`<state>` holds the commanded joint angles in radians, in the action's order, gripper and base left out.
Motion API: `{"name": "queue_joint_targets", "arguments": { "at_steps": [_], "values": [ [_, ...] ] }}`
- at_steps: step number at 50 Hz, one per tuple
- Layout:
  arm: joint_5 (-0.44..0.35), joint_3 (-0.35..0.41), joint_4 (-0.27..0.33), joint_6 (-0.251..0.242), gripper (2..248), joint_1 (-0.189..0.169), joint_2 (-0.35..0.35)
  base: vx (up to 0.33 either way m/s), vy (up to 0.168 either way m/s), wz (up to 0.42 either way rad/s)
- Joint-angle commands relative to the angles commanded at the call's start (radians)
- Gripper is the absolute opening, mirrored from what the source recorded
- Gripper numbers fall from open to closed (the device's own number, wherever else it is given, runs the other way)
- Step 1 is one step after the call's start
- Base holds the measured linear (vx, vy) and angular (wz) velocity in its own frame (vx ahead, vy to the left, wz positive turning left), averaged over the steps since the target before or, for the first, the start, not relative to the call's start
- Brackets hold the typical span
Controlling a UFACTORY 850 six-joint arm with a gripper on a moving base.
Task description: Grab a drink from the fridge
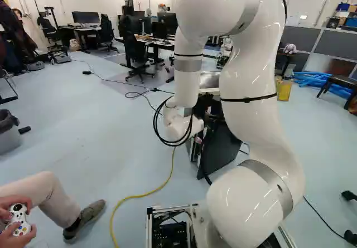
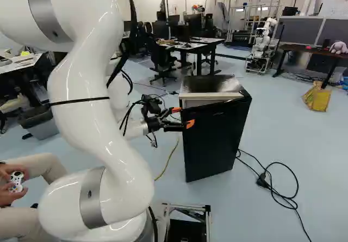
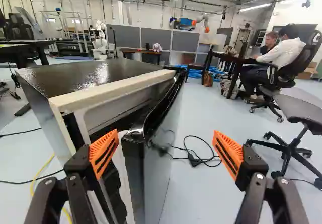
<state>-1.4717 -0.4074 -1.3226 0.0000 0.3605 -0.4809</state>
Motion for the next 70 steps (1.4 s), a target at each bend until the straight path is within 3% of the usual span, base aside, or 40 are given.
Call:
{"name": "queue_joint_targets", "arguments": {
  "at_steps": [20,45,70],
  "values": [
    [-0.009,0.061,-0.035,0.0,247,0.007,0.03,0.0,0.0,0.0],
    [-0.006,0.064,-0.094,0.0,247,0.005,0.031,0.0,0.0,0.0],
    [0.048,0.053,-0.17,0.0,247,-0.019,0.027,0.0,0.0,0.0]
  ]
}}
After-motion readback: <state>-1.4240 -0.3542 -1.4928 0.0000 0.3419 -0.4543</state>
